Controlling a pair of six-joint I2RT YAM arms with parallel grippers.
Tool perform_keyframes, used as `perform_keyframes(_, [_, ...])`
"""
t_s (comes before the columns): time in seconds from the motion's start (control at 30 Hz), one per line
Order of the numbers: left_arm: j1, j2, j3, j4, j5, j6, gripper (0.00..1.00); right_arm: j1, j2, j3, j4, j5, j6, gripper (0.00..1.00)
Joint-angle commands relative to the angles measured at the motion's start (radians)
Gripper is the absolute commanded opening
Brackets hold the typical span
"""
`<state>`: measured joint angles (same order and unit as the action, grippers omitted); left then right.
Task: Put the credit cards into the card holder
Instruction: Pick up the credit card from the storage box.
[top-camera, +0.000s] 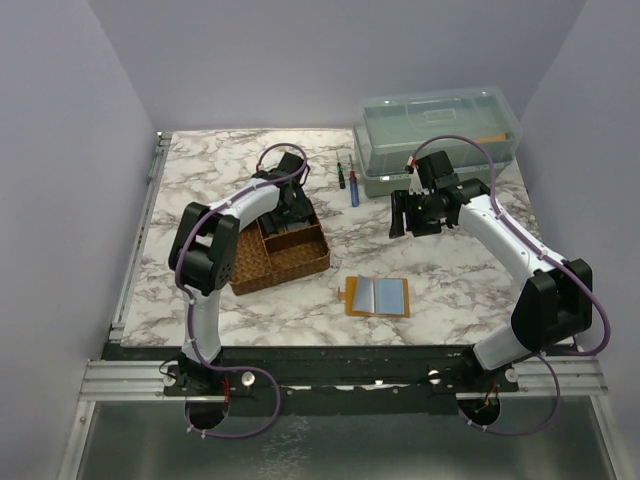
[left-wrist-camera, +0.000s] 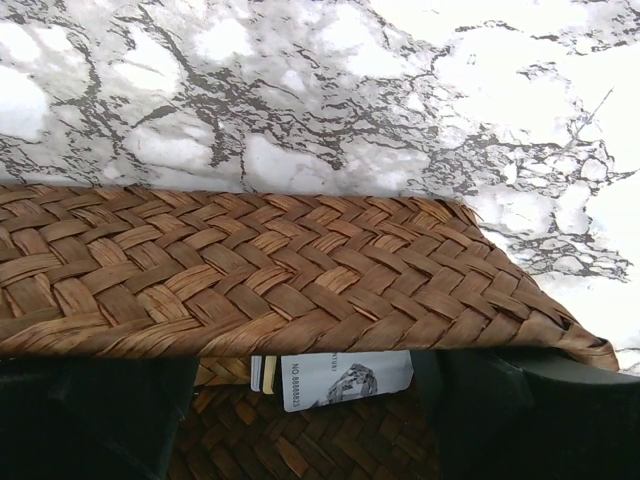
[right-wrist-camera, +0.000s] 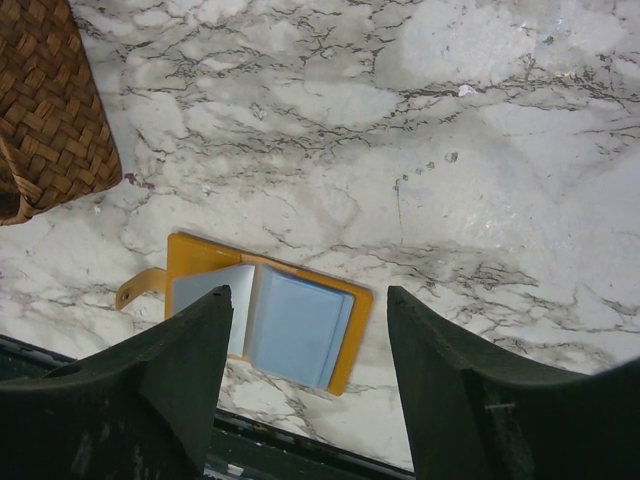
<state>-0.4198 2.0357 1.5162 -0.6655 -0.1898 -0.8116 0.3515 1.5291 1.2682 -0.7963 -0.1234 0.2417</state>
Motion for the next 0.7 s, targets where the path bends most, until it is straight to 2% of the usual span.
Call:
perform_keyframes(0.0, [0.005, -0.044, -0.030, 0.060, 0.010, 0.026, 0.84, -0.005, 0.001, -0.003, -0.022, -0.003, -0.007, 0.67])
perform_keyframes(0.3, [-0.002, -0.132, -0.050, 0.077, -0.036, -0.007, 0.84, -0.005, 0.002, 0.000, -0.025, -0.010, -0.002, 0.67])
perform_keyframes(0.67, [-0.009, -0.067, -0.047, 0.077, -0.019, -0.039, 0.83, -0.007, -0.006, -0.001, -0.031, -0.006, -0.003, 0.68])
